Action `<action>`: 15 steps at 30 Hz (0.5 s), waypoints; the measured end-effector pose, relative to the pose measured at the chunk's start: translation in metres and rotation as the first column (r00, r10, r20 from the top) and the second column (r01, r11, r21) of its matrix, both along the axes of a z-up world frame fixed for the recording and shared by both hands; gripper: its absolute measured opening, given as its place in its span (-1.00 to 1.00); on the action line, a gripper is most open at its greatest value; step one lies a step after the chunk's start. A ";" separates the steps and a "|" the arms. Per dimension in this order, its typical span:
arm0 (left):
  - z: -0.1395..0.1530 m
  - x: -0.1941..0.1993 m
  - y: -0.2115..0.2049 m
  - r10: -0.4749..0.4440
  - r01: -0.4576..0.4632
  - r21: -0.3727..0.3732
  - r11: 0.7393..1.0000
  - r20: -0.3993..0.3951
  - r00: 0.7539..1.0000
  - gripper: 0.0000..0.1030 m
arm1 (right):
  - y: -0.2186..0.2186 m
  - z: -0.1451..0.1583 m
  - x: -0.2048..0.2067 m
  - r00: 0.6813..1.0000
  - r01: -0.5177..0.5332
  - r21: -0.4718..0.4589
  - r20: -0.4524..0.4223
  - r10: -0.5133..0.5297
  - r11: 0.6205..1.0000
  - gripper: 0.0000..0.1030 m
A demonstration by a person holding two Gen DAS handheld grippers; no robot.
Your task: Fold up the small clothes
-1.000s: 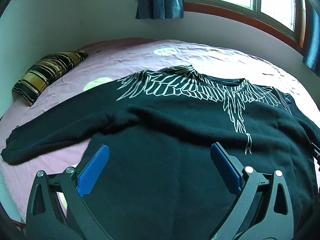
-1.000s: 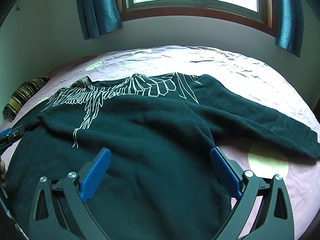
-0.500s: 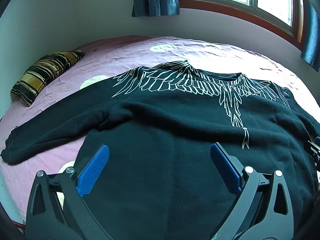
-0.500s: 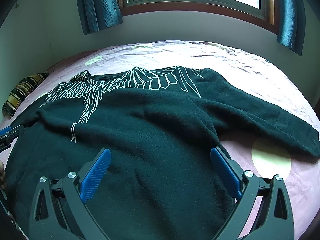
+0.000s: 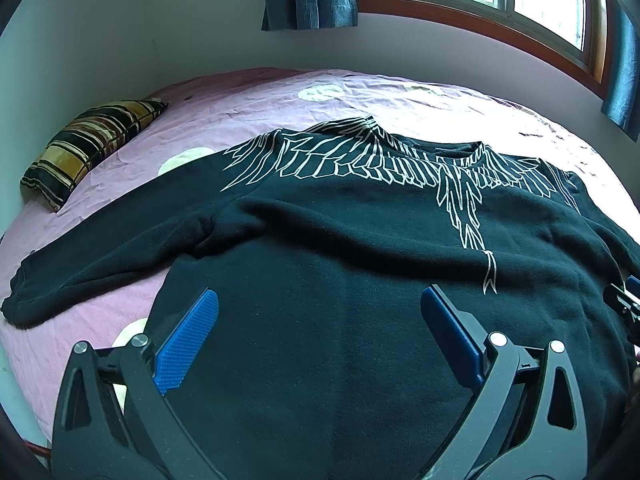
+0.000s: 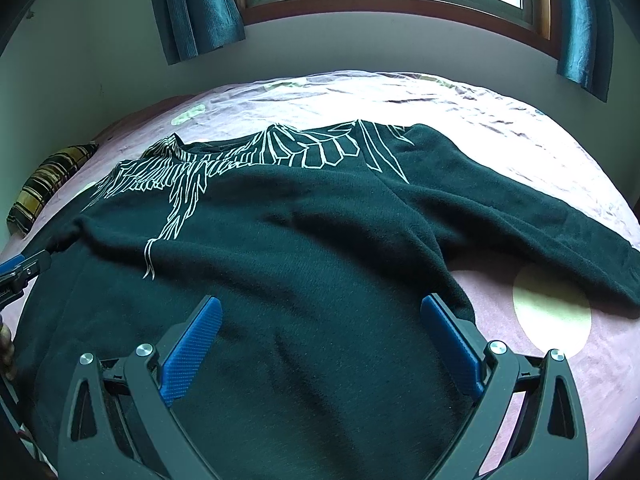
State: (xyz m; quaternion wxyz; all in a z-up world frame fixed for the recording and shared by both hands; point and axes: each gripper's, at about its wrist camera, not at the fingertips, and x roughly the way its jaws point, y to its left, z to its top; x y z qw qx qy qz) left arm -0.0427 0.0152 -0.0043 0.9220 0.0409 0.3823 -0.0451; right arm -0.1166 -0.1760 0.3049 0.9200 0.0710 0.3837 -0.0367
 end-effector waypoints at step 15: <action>0.004 -0.003 -0.002 0.007 -0.008 0.023 1.000 0.015 1.000 0.96 | 0.007 0.001 -0.002 1.000 -0.015 -0.027 0.006 0.015 1.000 0.91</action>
